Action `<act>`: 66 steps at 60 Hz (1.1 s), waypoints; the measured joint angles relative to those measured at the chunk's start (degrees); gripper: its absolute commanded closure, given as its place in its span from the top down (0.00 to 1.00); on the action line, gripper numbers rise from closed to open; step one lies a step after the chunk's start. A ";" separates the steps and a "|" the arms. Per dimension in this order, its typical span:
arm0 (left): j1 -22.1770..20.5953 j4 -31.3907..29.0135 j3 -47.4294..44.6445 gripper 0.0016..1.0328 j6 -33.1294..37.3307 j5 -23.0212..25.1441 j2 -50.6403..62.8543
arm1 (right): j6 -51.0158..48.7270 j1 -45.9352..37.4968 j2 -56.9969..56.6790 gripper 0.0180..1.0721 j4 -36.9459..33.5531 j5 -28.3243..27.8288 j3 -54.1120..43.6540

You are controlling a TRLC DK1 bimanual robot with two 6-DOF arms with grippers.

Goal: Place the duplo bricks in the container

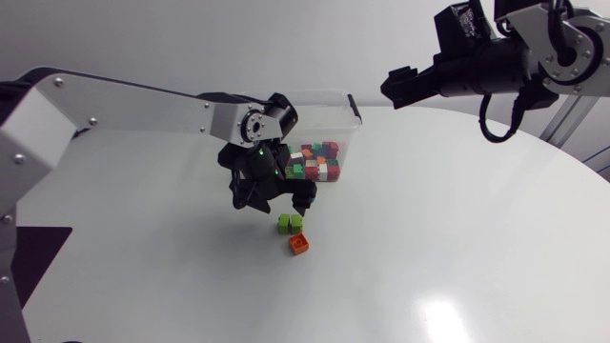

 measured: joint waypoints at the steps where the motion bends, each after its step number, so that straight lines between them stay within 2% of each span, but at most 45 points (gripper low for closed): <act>1: 0.00 0.00 0.17 0.95 -0.42 -0.28 0.39 | 0.00 0.00 -0.20 0.95 -0.04 0.00 -0.20; 21: -2.93 -0.17 2.82 0.95 -4.17 -2.45 6.05 | 0.02 0.00 -2.82 0.95 0.02 -0.42 -5.97; 27: -3.91 -0.28 3.56 0.88 -4.98 -2.86 6.45 | 0.02 0.00 -4.26 0.95 0.02 -0.63 -7.93; 32: -4.42 -1.07 3.72 0.86 -5.46 -4.24 6.47 | 0.02 0.00 -5.53 0.95 0.00 -0.83 -9.01; 41: -4.61 -2.19 3.72 0.72 -5.90 -6.25 6.73 | 0.02 0.00 -7.56 0.95 0.07 -0.90 -10.51; 46: -4.61 -2.21 3.72 0.56 -6.10 -7.04 6.88 | 0.02 0.11 -8.09 0.95 0.35 -1.09 -11.85; 48: -4.61 -2.14 3.72 0.54 -6.27 -7.28 6.95 | 0.02 0.26 -8.15 0.95 0.42 -1.09 -12.41; 51: -4.59 -2.08 3.72 0.42 -6.29 -7.48 6.99 | 0.02 0.39 -8.20 0.95 0.48 -1.11 -13.14; 55: -4.61 -1.99 3.72 0.21 -6.32 -7.98 7.04 | 0.00 0.44 -8.41 0.95 0.50 -1.22 -14.03; 66: -4.72 -1.40 3.74 0.19 -6.49 -8.76 6.93 | -0.15 0.57 -9.86 0.95 0.50 -2.51 -15.34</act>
